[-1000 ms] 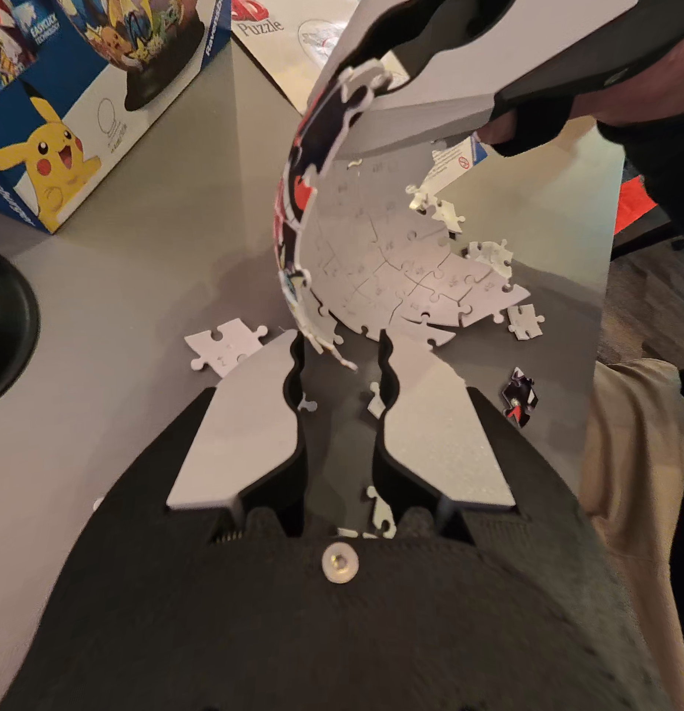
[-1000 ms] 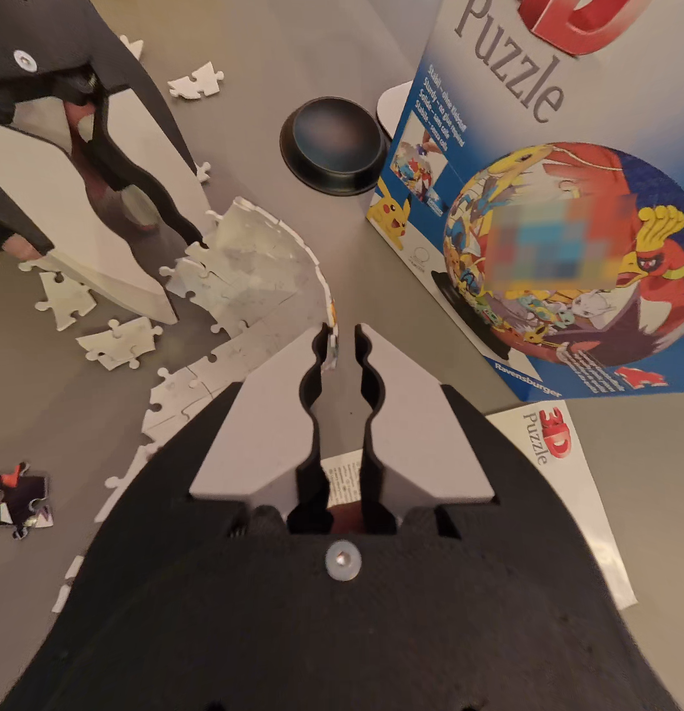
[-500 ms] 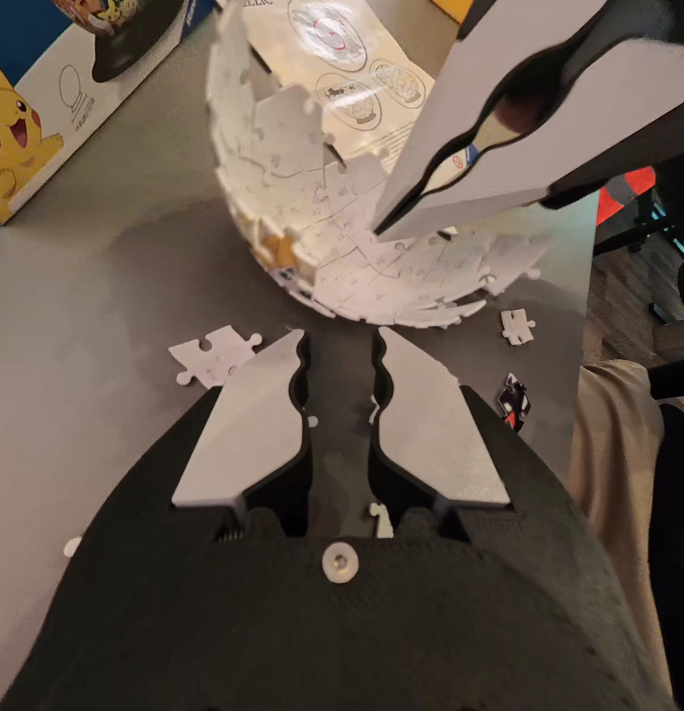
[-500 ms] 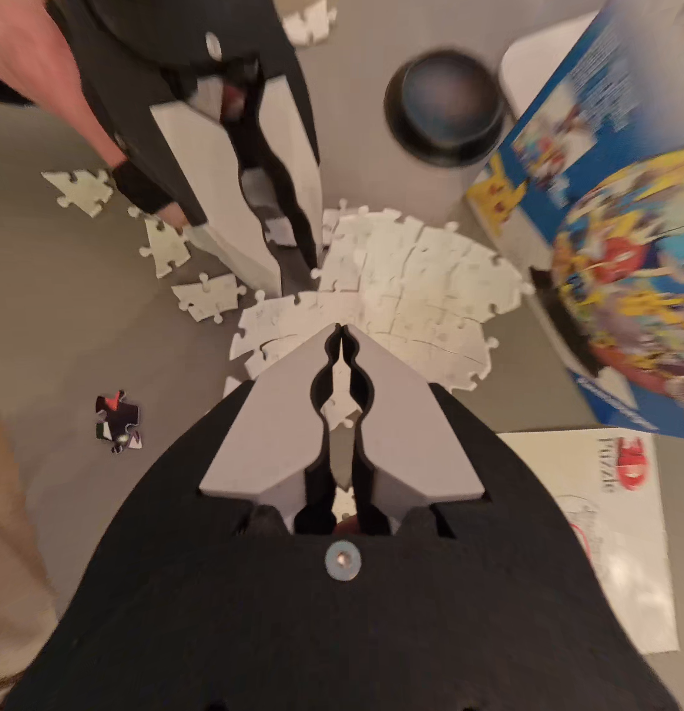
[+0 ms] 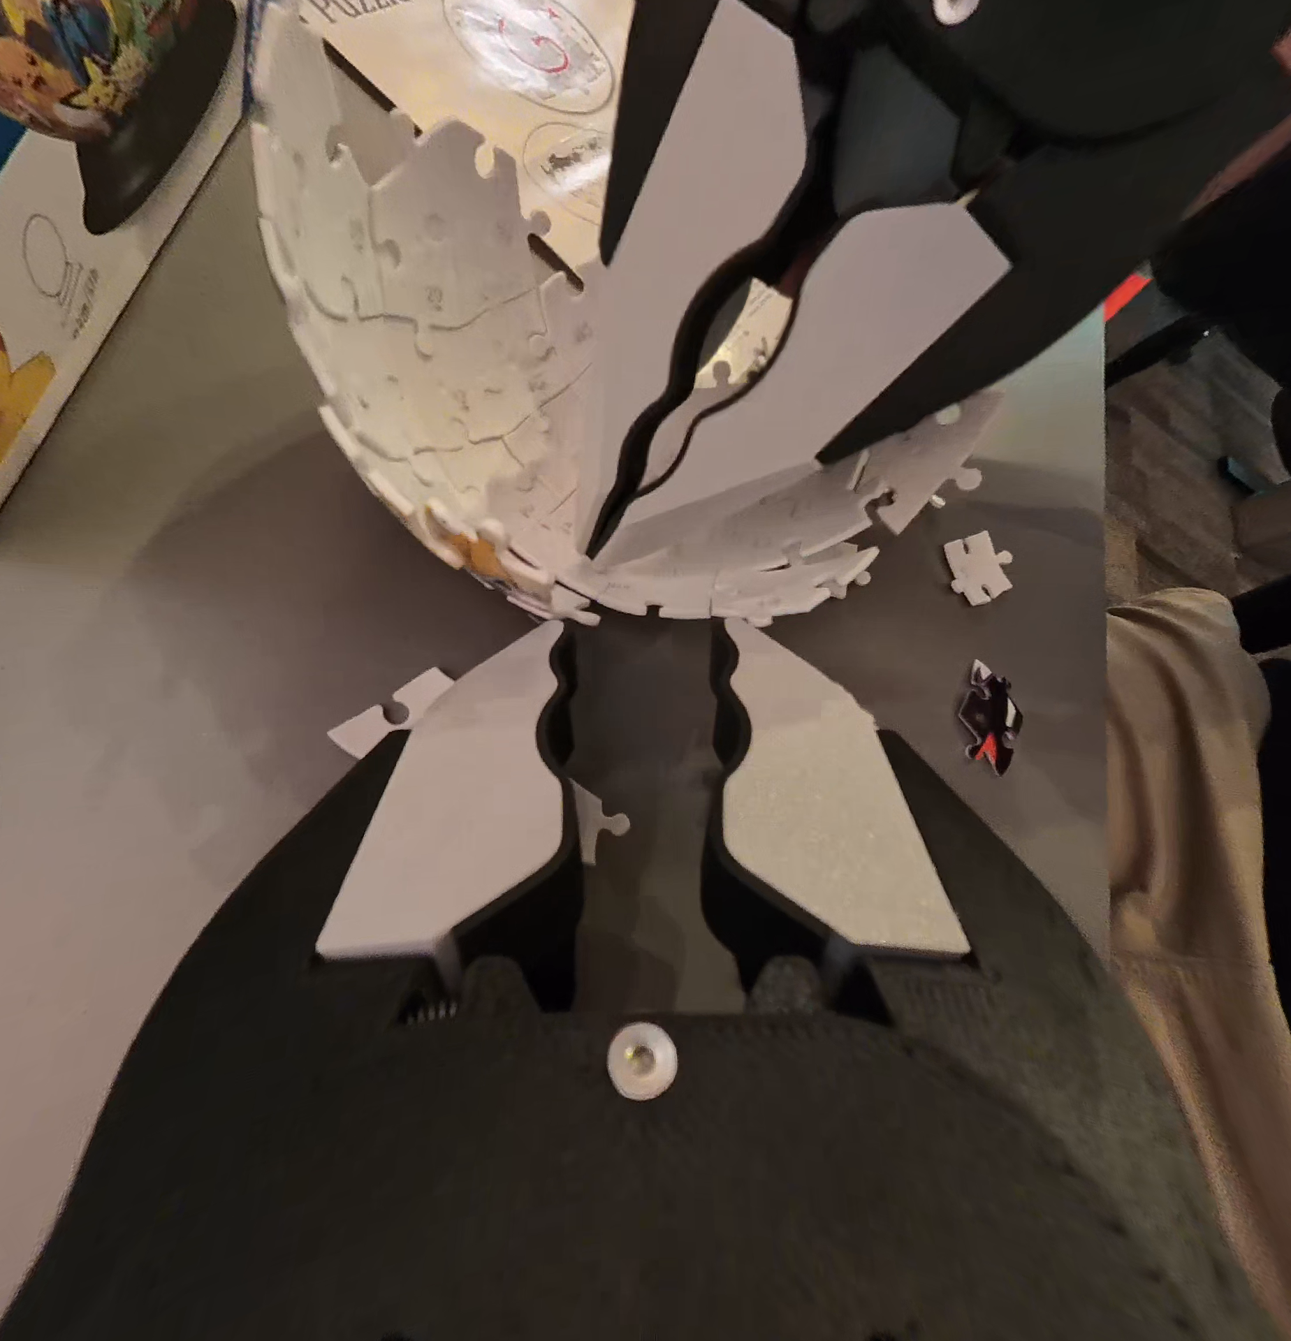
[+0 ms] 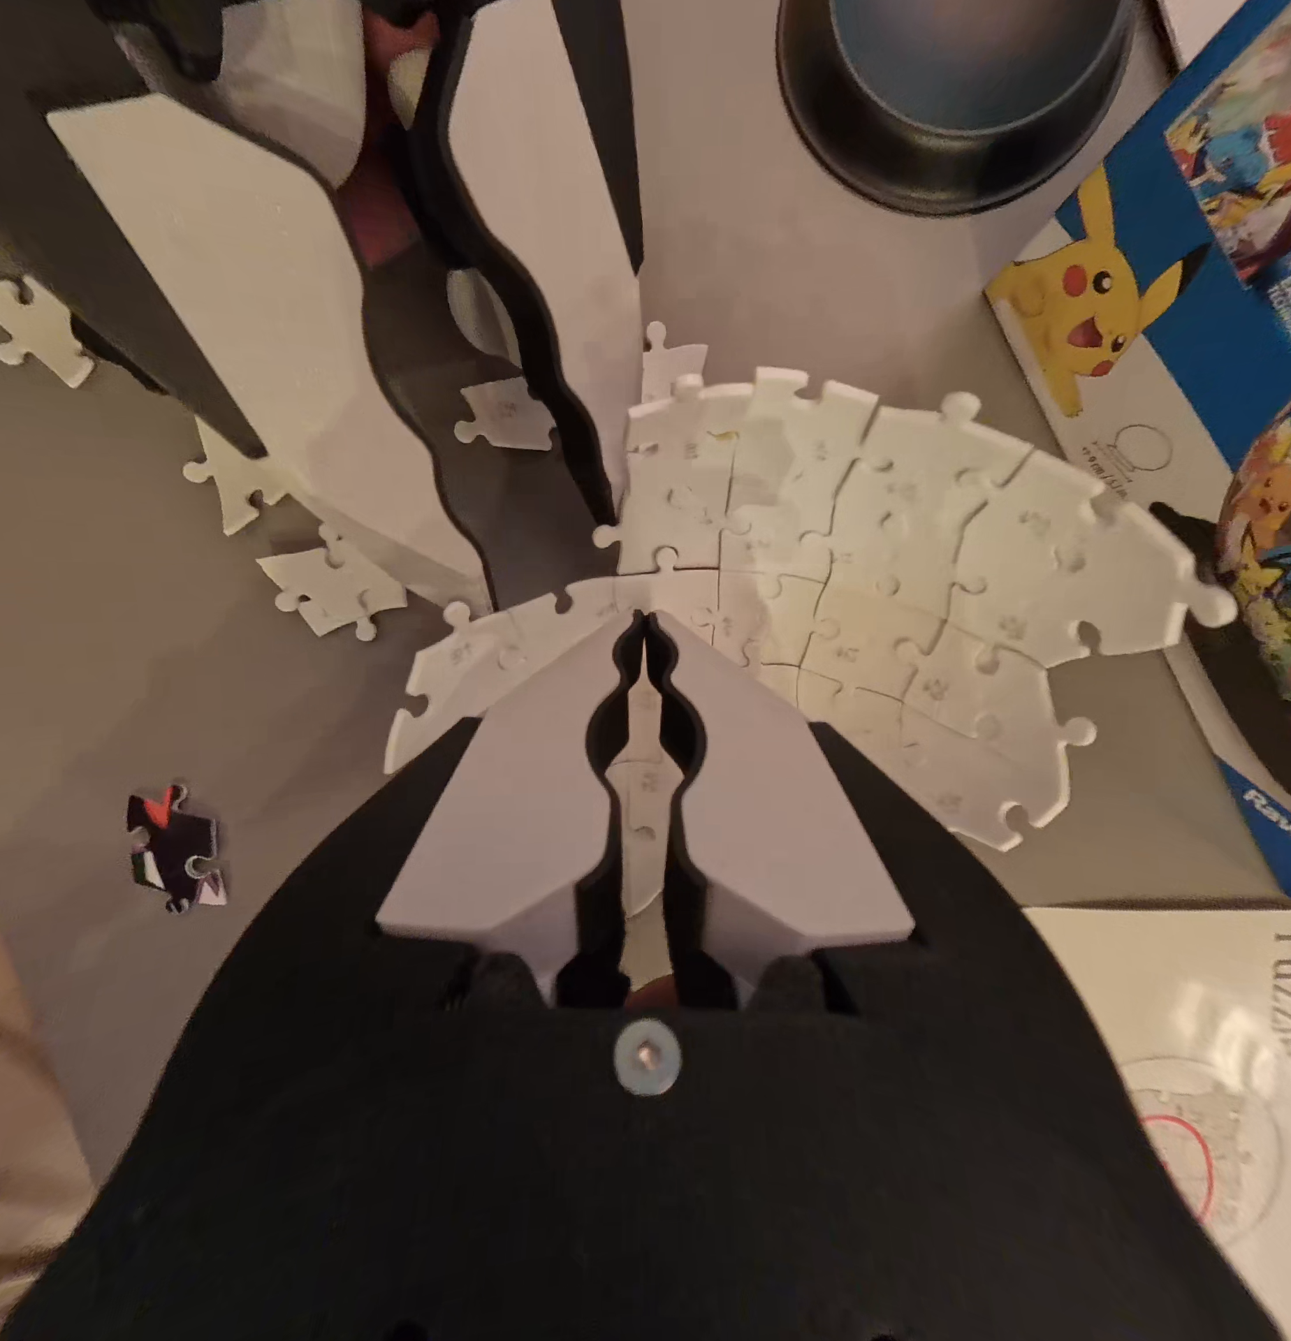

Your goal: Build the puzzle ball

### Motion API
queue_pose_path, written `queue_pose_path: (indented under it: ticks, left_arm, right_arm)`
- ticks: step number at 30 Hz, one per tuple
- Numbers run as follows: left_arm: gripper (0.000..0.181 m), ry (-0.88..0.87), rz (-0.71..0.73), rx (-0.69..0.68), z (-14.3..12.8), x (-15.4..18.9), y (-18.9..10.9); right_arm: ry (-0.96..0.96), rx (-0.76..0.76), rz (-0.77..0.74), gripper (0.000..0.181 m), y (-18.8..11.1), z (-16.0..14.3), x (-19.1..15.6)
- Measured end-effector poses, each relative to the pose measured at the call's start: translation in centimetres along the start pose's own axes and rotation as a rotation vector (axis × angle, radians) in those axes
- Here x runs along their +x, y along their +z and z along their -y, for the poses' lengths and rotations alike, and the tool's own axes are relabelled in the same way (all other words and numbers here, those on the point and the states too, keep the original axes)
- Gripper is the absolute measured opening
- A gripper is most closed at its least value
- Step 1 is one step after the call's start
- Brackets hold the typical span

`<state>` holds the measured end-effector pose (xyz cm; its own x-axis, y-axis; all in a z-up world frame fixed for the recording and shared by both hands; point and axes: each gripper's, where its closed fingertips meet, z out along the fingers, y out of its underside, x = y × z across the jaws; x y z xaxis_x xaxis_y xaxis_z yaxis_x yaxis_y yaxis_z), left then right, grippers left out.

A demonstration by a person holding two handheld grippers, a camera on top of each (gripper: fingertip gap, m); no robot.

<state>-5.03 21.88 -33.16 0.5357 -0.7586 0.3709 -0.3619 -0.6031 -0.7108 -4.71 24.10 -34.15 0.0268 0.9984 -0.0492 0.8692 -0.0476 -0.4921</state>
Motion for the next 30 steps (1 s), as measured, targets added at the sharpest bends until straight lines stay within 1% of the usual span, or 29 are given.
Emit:
queue_pose_path:
  ticks: [3, 6, 8, 10, 13, 15, 17, 19, 21, 24, 26, 30]
  left_arm:
    - [0.036, 0.015, -0.002, 0.007, 0.2, -0.2, 0.0]
    - [0.038, 0.038, -0.015, -0.006, 0.2, 0.0, 0.2]
    - [0.040, 0.062, -0.015, -0.024, 0.1, 0.0, 0.6]
    - [0.041, 0.087, -0.008, -0.058, -0.3, -0.1, 0.8]
    - [0.040, 0.106, -0.017, -0.071, -0.5, 0.2, 0.7]
    - [0.040, 0.102, -0.026, -0.120, -1.1, 0.1, 0.3]
    - [0.041, 0.097, -0.032, -0.133, -1.2, 0.0, -0.6]
    - [0.042, 0.075, -0.019, -0.117, -0.8, -0.5, -1.6]
    - [0.041, 0.051, 0.028, -0.084, -0.2, -1.5, -2.1]
    - [0.034, 0.057, 0.064, -0.096, -0.7, -2.2, -1.3]
    - [0.032, 0.073, 0.042, -0.106, -1.1, -1.8, -0.6]
    - [0.029, 0.092, 0.026, -0.061, -0.6, -1.7, -0.3]
  right_arm:
    - [0.050, 0.004, 0.057, 0.000, -0.3, 0.4, 0.2]
    - [0.060, -0.003, 0.035, 0.000, -0.4, 0.7, 1.2]
    - [0.087, -0.004, 0.061, 0.000, 0.0, 0.7, 1.1]
    - [0.094, -0.012, 0.079, 0.000, 0.5, 0.5, 1.0]
    - [0.107, -0.023, 0.115, 0.000, 0.3, 0.1, 0.7]
    - [0.100, -0.050, 0.159, 0.000, 0.1, -0.6, 0.0]
    - [0.095, -0.068, 0.179, 0.000, 0.0, -1.2, -0.2]
    - [0.092, -0.076, 0.180, 0.000, 0.0, -1.5, -0.2]
    - [0.076, -0.087, 0.178, 0.000, -0.2, -1.7, -0.3]
    - [0.062, -0.074, 0.149, 0.000, -0.5, -1.2, 0.1]
    - [0.045, -0.063, 0.147, 0.000, -0.6, -0.8, -0.2]
    - [0.026, -0.026, 0.094, 0.000, -0.6, 0.3, 0.4]
